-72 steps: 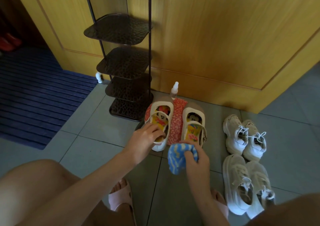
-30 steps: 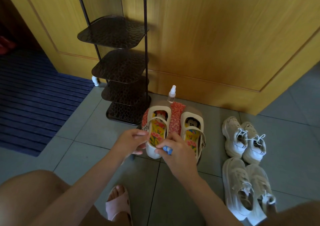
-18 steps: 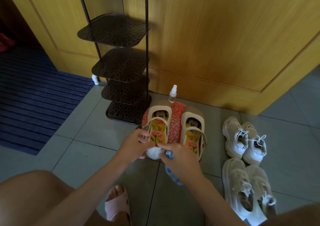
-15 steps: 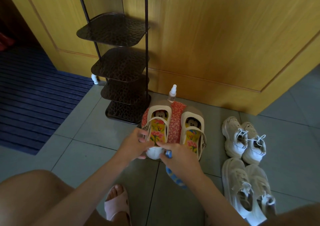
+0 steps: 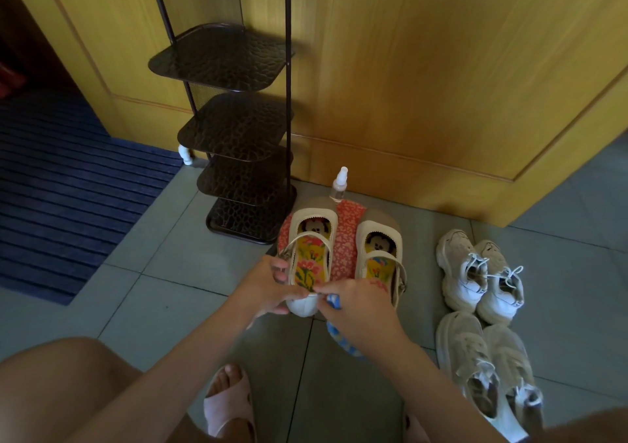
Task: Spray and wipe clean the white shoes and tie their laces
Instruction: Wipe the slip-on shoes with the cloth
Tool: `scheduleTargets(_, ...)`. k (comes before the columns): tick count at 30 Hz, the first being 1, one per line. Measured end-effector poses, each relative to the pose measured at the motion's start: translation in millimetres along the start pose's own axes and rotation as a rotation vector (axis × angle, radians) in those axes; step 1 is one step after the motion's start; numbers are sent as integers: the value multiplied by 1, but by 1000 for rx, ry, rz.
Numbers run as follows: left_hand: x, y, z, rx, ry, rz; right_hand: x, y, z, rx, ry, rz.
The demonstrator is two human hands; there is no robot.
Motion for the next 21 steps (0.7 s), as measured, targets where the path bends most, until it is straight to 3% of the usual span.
scheduleTargets(6, -2, 5, -1, -4, 8, -37, -11, -2, 1, 34, -5, 29)
scheduleTargets(11, -4, -4, 10, 81, -2, 58, -15, -11, 14, 43, 104, 115)
scheduleTargets(21, -13, -8, 17, -59, 86, 14, -18, -5, 11, 1, 143, 45)
Point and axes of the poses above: each hand's wrist, its own x-axis away from the middle knuckle, its own z-axis out of the back of the hand, y = z × x, the point moved 9 cm from there along -x, towards the middle knuckle, and after that the axes turned 1 degree about -z, right-handed, at the moved point
